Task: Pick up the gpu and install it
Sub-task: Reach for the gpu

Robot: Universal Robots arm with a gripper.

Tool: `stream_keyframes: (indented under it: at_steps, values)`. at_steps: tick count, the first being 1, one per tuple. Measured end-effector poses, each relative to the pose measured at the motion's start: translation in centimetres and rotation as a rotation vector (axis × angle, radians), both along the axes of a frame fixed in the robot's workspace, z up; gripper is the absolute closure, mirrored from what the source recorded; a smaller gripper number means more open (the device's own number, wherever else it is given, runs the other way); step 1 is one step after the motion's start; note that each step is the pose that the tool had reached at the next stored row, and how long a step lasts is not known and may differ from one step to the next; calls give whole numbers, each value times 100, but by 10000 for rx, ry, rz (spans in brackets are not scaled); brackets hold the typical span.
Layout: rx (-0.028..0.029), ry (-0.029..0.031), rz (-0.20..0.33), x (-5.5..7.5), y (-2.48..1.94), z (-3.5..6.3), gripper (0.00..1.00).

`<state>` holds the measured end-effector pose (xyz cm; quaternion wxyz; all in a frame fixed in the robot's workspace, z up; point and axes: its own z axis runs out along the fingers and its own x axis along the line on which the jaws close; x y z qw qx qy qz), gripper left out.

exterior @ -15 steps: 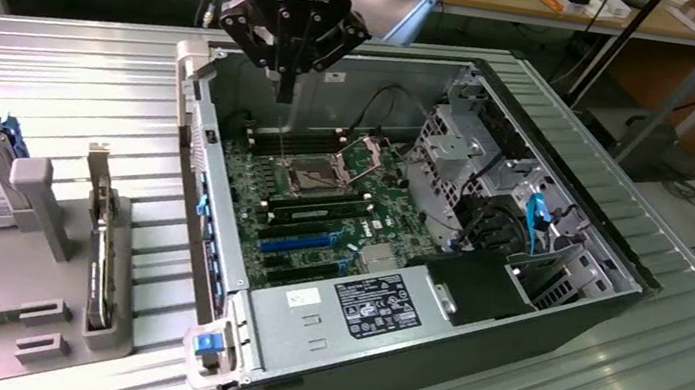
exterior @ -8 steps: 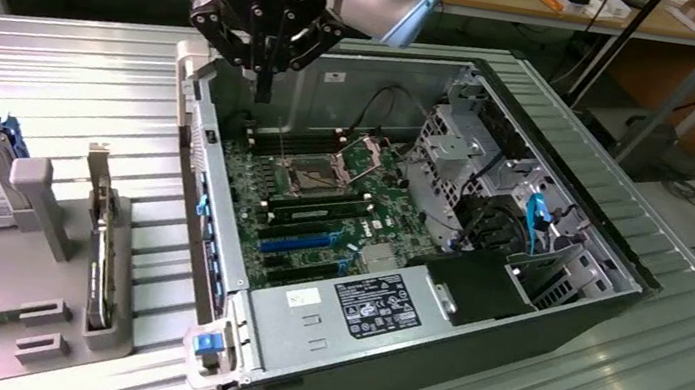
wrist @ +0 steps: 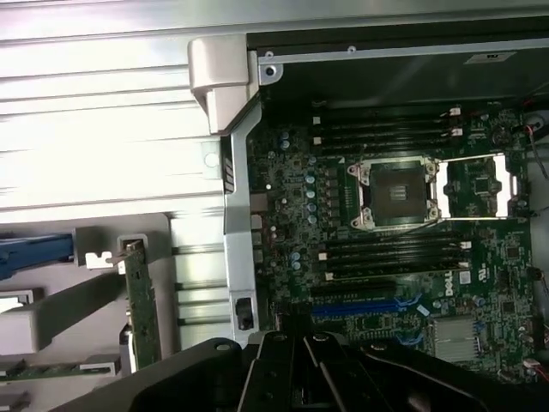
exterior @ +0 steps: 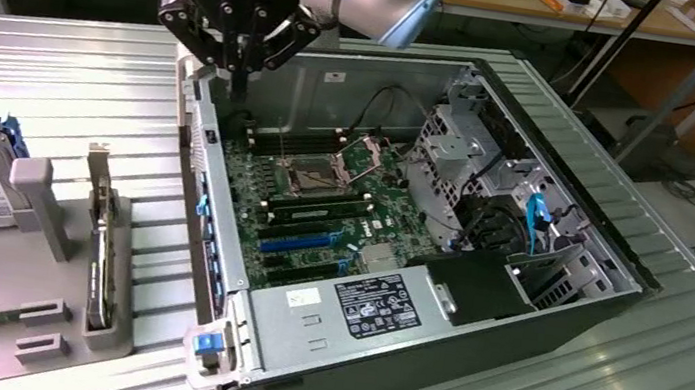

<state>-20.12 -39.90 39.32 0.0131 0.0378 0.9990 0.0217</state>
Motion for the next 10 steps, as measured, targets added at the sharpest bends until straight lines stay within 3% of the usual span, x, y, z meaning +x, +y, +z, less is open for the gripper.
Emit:
stream_keyframes:
  at_steps: [10]
  values:
    - [-1,0,0,-321,-2,-1,89]
